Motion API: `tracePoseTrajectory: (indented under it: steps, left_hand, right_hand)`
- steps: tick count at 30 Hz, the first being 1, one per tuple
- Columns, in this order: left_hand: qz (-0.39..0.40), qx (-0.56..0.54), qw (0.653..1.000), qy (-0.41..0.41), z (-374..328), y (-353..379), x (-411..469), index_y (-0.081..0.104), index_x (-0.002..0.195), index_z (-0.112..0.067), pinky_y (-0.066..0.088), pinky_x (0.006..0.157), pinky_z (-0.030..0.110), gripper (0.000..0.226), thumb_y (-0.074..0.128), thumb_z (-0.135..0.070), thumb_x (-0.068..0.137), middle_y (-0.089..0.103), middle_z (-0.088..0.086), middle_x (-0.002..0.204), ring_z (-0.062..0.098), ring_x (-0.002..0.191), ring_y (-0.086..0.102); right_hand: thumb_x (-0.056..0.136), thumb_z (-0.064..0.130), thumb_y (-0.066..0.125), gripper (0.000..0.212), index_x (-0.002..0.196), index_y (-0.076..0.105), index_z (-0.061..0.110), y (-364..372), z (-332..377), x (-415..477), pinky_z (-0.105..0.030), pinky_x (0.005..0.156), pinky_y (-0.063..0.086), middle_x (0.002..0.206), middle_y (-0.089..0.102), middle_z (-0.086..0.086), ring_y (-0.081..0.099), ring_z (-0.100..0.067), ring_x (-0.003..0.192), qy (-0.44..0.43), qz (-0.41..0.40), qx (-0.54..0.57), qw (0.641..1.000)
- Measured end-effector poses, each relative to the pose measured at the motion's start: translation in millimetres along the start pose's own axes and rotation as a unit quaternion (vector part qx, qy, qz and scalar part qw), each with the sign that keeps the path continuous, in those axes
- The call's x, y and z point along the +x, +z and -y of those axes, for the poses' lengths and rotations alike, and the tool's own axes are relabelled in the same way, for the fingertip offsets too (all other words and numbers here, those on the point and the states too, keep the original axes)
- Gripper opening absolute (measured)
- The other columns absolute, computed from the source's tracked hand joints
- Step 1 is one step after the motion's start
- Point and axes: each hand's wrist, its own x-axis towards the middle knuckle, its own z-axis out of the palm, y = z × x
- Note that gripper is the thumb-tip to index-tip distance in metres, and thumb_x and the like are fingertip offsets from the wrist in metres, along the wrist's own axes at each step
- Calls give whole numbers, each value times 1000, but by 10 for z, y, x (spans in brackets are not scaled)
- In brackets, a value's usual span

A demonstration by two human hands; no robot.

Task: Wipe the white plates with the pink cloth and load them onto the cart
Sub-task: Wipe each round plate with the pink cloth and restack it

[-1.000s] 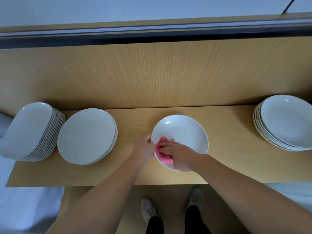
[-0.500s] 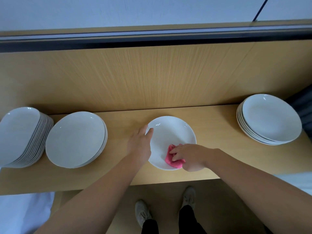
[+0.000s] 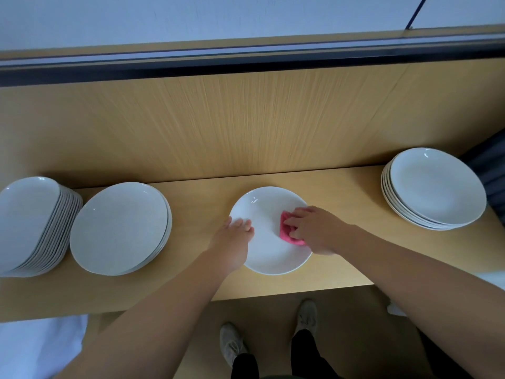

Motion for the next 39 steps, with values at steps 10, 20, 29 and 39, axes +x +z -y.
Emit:
tracePoseTrajectory:
  steps: [10, 20, 29, 39]
  left_hand:
    - [15, -3, 1000, 5, 1, -6, 14, 16, 151, -8, -5, 121, 37, 61, 30, 0, 93, 3, 5, 162, 21, 149, 0]
    - [27, 8, 1000, 10, 7, -2, 25, 14, 152, -8, -5, 121, 38, 64, 31, 1, 91, 1, 6, 161, 22, 149, -1]
    - [45, 21, 999, -4, -40, -59, 26, 16, 152, -9, -3, 121, 37, 60, 34, -7, 94, 3, 3, 161, 20, 149, 3]
    - [-31, -30, 999, -22, -453, -213, 23, 53, 115, -11, 36, 92, 34, 28, 39, -29, 99, 52, 3, 112, 23, 108, 51]
  right_hand:
    - [99, 16, 36, 45, 143, 42, 21, -135, -204, 399, -40, 118, 15, 161, 17, 2, 13, -24, 148, 28, -52, -73, 996]
    - [82, 19, 53, 36, 115, 66, 24, -178, -90, 658, -37, 91, 46, 132, 59, 3, 54, -24, 121, 11, -130, -94, 987]
    - [91, 11, 46, 40, 129, 45, 23, -228, -99, 383, -33, 72, 33, 131, 48, 2, 44, -21, 124, 55, -65, -24, 996]
    - [91, 5, 40, 38, 121, 49, 26, -192, -235, -238, -36, 74, 46, 109, 53, -2, 46, -25, 96, 114, -91, 165, 976]
